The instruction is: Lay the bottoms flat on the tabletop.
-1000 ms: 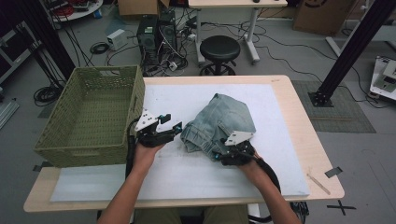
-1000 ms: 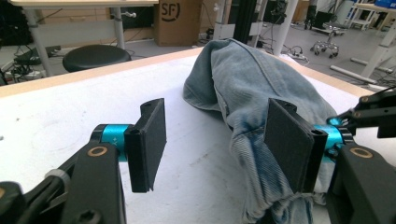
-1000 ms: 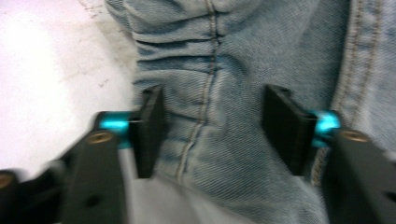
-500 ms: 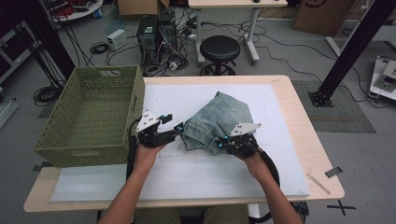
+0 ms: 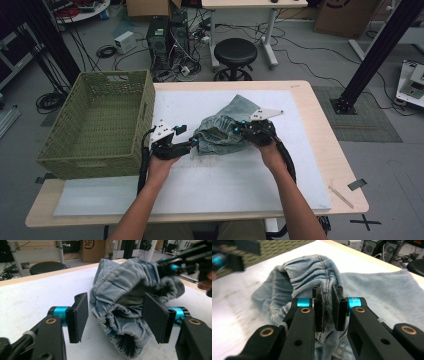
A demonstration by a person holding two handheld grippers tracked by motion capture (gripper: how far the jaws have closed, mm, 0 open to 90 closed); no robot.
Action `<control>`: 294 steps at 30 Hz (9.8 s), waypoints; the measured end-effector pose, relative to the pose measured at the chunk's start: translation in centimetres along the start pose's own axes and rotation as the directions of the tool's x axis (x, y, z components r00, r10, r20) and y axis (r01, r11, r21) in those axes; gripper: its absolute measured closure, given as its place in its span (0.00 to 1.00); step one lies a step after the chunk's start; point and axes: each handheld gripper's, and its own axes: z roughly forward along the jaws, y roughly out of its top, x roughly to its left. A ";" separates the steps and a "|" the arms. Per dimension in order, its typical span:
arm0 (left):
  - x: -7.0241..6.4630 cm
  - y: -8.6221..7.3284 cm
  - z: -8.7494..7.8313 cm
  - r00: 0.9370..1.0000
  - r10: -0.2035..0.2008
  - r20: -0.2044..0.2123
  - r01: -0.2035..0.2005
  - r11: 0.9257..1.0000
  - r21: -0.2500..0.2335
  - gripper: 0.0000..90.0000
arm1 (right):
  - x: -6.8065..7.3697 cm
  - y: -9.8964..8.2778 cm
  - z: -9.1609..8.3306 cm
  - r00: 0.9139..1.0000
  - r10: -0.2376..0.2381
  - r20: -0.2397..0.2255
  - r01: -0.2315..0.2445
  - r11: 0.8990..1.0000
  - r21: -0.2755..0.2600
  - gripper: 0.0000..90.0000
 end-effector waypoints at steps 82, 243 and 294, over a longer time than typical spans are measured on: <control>-0.2 2.6 5.8 0.995 -0.004 -0.104 0.008 0.999 0.034 0.92 | 1.7 -7.0 -4.3 0.995 0.092 -0.045 -0.081 0.978 0.193 0.93; 1.1 -0.7 2.0 0.993 -0.100 -0.066 0.104 0.992 0.071 0.48 | -1.1 -4.7 -2.2 0.988 0.080 0.131 -0.104 0.977 0.185 0.95; -3.3 0.3 5.2 0.998 -0.050 -0.033 0.055 0.985 0.165 0.96 | -4.4 -7.4 -9.7 0.961 0.173 0.216 -0.178 0.984 0.003 0.68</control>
